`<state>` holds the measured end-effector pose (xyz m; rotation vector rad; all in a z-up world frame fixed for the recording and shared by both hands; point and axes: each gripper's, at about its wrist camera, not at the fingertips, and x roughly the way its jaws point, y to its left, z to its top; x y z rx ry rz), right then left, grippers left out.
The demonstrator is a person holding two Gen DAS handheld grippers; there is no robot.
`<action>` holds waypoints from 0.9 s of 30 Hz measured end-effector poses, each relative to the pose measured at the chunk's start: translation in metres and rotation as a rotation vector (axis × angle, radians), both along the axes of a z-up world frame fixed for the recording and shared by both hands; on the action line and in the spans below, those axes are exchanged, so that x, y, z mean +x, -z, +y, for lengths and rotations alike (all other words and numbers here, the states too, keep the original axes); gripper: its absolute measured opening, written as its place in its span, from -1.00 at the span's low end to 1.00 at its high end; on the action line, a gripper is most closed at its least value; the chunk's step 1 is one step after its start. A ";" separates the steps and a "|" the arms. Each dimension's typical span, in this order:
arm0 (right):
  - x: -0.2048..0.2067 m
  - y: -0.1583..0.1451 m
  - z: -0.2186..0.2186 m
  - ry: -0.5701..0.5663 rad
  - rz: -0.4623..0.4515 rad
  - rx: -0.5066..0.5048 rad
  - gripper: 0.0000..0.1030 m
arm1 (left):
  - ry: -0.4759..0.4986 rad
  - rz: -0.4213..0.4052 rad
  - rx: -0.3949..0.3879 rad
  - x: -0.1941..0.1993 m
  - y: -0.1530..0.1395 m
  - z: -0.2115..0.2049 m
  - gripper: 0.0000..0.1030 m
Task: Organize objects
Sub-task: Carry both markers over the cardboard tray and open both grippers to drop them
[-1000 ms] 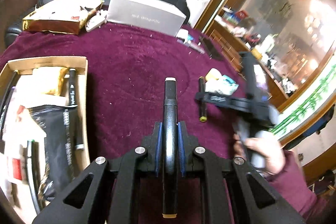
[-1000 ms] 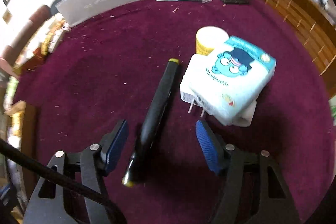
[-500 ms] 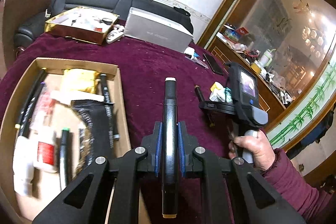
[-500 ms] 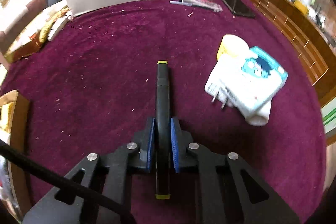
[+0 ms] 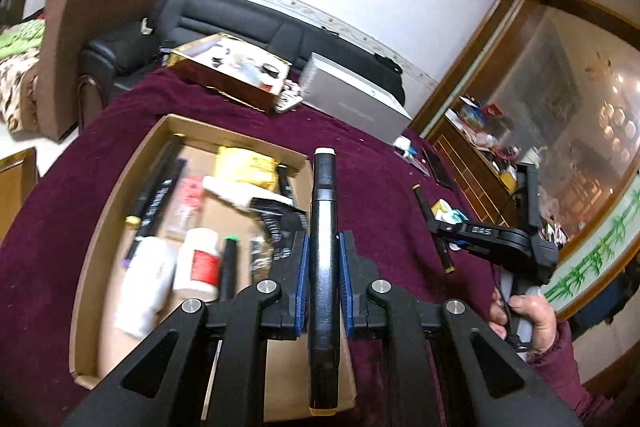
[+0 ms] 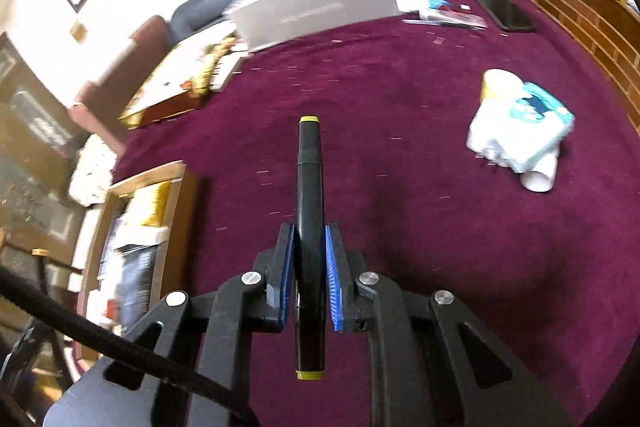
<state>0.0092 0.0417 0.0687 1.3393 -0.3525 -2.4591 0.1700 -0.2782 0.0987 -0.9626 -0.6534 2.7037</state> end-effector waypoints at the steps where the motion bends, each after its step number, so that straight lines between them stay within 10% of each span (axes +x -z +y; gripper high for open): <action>1: 0.002 -0.003 -0.005 -0.015 0.005 -0.008 -0.76 | -0.016 -0.003 -0.001 0.003 0.001 -0.006 -0.78; 27: -0.007 0.035 -0.212 -0.367 -0.224 -0.189 -0.75 | -0.099 -0.285 -0.083 -0.118 0.065 -0.070 -0.78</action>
